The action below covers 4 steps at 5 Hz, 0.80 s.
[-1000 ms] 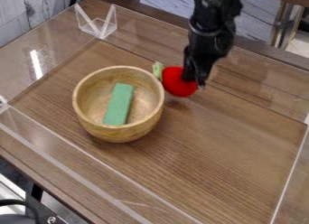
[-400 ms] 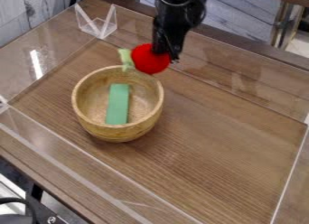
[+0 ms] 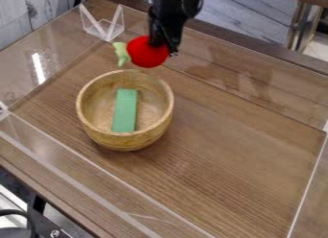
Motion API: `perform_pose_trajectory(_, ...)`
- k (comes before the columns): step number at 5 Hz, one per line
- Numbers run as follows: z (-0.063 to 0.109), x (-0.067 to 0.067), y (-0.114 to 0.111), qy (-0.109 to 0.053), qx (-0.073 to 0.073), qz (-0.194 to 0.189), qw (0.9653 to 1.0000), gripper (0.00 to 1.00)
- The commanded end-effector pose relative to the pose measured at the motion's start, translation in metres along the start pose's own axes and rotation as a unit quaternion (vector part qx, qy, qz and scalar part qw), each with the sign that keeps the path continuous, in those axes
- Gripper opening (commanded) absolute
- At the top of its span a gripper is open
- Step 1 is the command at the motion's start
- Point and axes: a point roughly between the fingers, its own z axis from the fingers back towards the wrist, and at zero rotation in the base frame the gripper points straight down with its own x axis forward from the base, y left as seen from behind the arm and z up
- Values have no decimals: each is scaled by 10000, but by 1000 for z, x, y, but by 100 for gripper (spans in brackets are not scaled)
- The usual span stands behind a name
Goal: Move the red fruit to the left
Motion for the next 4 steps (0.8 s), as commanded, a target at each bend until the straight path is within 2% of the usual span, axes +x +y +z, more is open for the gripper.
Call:
perform_pose_trajectory(1, 6, -2, 23, -194, 274, 218, 9992, 0)
perform_pose_trajectory(2, 1, -2, 28, -214, 305, 336, 9987, 0)
perform_pose_trajectory(3, 3, 0, 33, -80, 355, 717, 9968, 0)
perform_pose_trajectory(4, 4, -1, 40, 68, 379, 1095, 9932, 0)
